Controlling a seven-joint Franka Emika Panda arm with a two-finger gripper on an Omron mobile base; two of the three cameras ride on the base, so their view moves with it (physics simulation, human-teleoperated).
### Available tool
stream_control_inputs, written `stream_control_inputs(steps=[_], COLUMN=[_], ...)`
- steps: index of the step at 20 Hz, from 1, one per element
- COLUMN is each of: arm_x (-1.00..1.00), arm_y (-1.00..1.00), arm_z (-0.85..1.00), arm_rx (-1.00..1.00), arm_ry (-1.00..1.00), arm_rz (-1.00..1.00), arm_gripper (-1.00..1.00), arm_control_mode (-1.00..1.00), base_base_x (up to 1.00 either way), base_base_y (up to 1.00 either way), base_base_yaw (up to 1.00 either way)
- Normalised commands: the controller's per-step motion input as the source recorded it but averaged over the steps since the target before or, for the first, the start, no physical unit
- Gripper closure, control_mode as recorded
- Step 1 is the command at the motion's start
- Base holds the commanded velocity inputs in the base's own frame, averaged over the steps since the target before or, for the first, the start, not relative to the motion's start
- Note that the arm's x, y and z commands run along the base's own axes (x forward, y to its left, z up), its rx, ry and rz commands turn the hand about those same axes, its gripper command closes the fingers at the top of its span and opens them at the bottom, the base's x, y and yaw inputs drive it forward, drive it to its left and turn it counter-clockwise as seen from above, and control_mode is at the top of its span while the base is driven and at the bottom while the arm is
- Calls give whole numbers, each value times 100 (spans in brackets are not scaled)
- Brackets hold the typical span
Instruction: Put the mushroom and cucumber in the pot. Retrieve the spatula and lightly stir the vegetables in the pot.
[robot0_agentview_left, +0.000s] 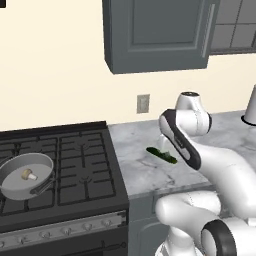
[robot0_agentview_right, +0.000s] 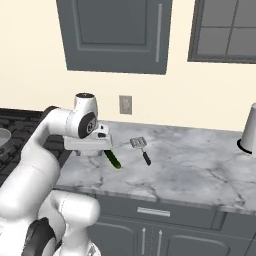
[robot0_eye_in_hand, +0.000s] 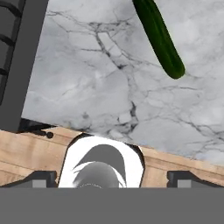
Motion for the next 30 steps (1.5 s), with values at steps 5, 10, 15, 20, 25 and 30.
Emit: stream_control_inputs(steps=[5,10,15,20,25,30], arm_x=[78,90,31,11,12,13], arm_y=[-31,-10,-6,-2,0,0], arm_z=[-27,-44,-28,-40,-63,-21], arm_rx=[-9,-1,0,0,1,0], arm_ry=[-7,-3,-4,2,0,-4], arm_rz=[-1,-6,-6,-3,-1,0], arm_gripper=[-100,-100,-100,-100,-100,-100], arm_control_mode=[-100,-100,-100,-100,-100,-100], base_base_x=[0,0,0,0,0,0], base_base_y=[0,0,0,0,0,0], base_base_yaw=[0,0,0,0,0,0])
